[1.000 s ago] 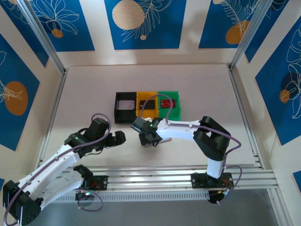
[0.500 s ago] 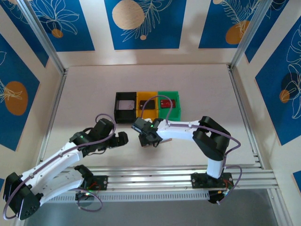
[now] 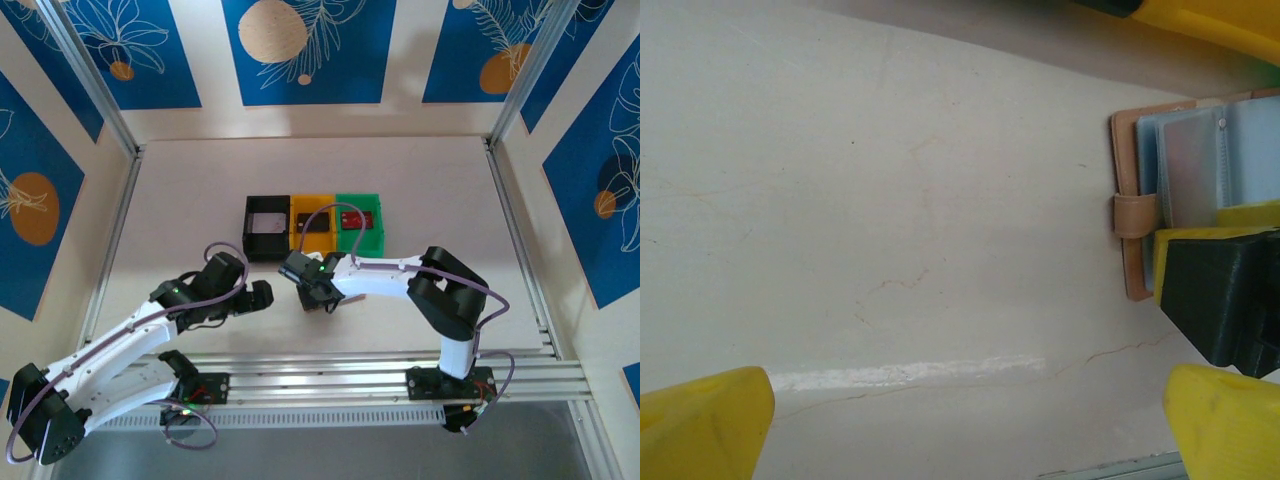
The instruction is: Take the credit cards out of the card holder
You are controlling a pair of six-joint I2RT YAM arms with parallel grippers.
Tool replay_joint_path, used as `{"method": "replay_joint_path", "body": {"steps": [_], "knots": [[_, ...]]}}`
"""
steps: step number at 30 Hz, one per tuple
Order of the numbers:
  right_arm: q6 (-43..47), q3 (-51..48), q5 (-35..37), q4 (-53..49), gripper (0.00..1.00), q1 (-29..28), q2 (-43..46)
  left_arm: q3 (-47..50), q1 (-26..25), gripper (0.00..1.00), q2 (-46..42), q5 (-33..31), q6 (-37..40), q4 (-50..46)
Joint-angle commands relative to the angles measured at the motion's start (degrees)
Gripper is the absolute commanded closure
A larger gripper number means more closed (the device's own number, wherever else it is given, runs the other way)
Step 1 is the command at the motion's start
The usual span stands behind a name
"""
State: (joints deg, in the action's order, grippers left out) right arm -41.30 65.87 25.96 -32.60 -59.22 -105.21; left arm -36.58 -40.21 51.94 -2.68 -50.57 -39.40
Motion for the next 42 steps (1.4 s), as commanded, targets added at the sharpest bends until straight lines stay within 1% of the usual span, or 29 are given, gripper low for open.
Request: {"method": "replay_joint_path", "body": {"steps": [1,13,20,29,42], "knots": [[-1.5,-1.1,0.5,-1.5,0.55,0.3,-0.1,-1.0,-0.6,0.00,-0.2,-1.1,-0.3,-0.1],[-3.8,-5.6,-3.7,2.7,0.68,2.7,6.0,-1.3,-0.7,0.00,-0.1,-1.1,0.0,-0.5],[-5.2,-9.1,-8.1,5.9,0.72,5.1,10.6,-1.4,-0.8,0.00,-0.1,-1.1,0.1,-0.8],[-7.3,-15.8,-15.0,11.9,0.74,9.8,17.3,-1.4,-1.0,0.00,0.0,-1.0,0.0,-0.7],[-11.5,-27.2,-22.9,20.8,0.73,15.6,26.5,-1.6,-1.6,0.00,1.0,-1.2,-0.1,-0.8]]}}
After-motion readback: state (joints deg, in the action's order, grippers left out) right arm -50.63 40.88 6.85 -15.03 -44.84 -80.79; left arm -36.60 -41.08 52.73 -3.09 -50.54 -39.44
